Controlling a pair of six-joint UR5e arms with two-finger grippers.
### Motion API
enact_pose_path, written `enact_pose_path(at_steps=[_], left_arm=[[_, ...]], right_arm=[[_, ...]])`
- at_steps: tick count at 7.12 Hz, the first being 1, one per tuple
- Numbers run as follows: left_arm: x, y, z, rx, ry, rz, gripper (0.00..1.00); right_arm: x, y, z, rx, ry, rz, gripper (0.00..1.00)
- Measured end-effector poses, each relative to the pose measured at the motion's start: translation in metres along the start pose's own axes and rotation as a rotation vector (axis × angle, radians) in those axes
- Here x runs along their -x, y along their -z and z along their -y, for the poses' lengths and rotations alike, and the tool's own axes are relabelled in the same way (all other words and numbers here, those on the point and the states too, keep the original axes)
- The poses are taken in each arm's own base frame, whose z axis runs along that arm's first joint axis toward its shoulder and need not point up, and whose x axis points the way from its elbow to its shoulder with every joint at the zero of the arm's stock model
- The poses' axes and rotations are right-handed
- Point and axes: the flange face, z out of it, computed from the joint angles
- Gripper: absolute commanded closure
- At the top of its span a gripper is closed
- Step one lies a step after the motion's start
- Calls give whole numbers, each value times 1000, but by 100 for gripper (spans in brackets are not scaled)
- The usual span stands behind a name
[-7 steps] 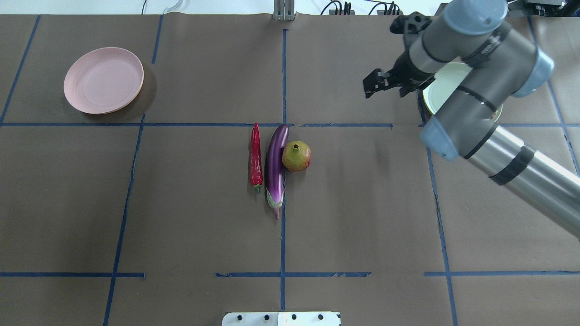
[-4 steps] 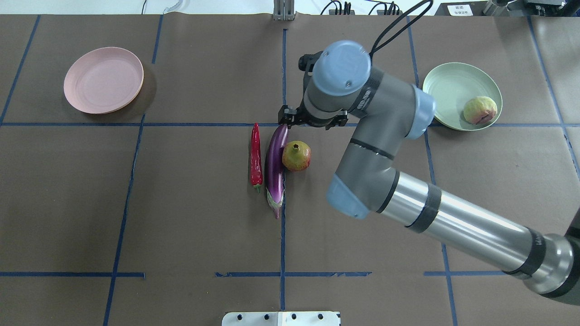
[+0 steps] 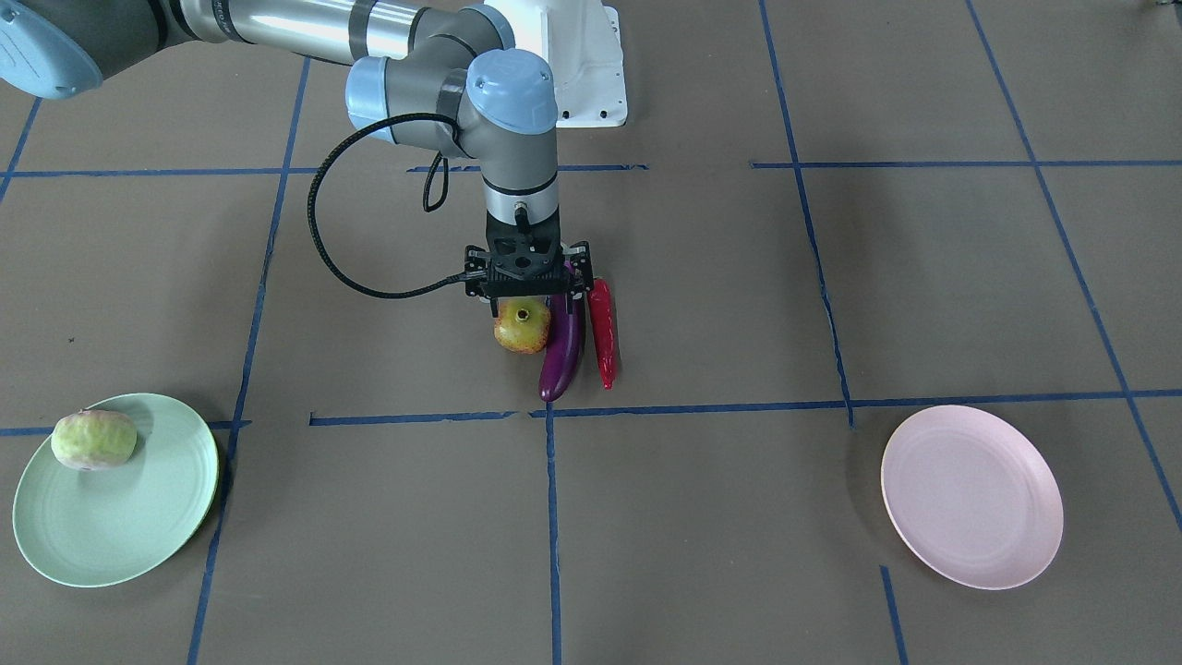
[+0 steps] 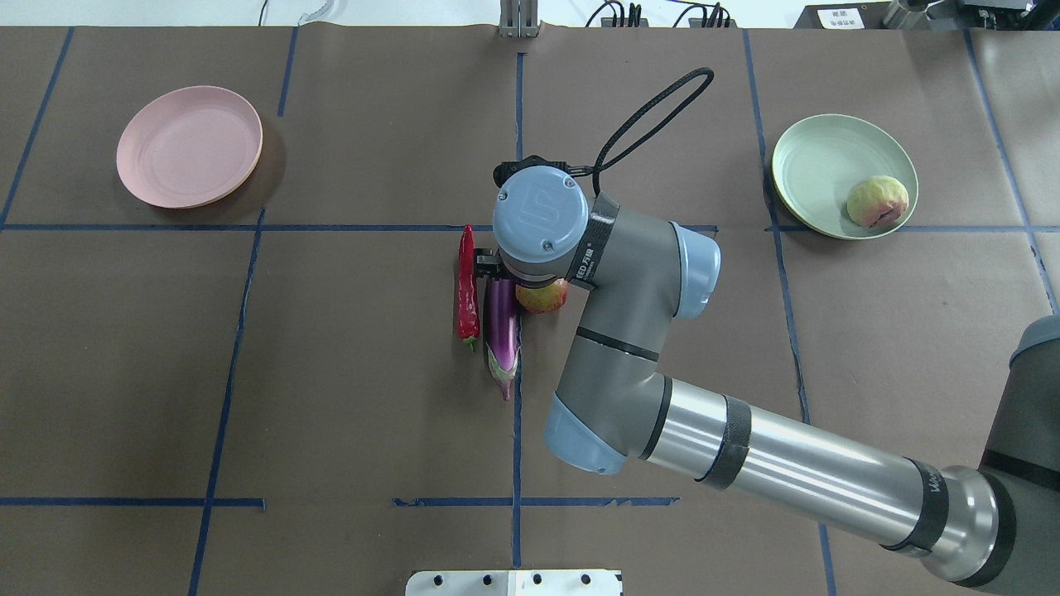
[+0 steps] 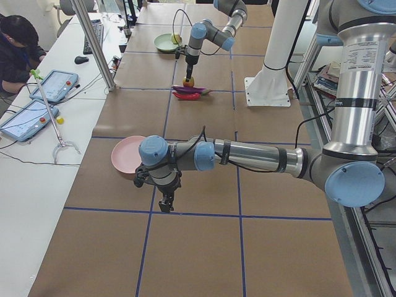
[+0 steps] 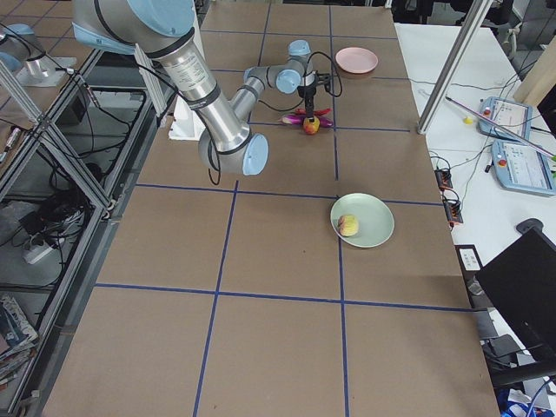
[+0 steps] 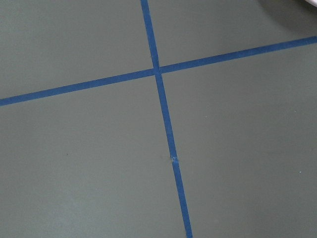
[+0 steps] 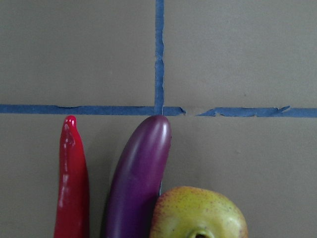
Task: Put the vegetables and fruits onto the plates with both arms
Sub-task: 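Move the right gripper to the pomegranate and grasp it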
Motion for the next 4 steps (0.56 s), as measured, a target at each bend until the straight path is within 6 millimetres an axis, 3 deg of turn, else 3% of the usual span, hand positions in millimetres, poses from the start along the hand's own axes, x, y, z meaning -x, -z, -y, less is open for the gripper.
enact_pose_path(at_steps=[1, 2, 3, 4], left_arm=[[0, -2, 0, 4, 0, -1, 0], [0, -3, 0, 6, 0, -1, 0], [0, -3, 0, 7, 0, -1, 0], [0, -4, 0, 8, 0, 0, 0]], right_arm=[[-1, -8, -4, 0, 27, -20, 1], [-2, -16, -8, 3, 49, -36, 20], [-1, -22, -13, 4, 61, -47, 72], [0, -24, -14, 7, 66, -51, 98]])
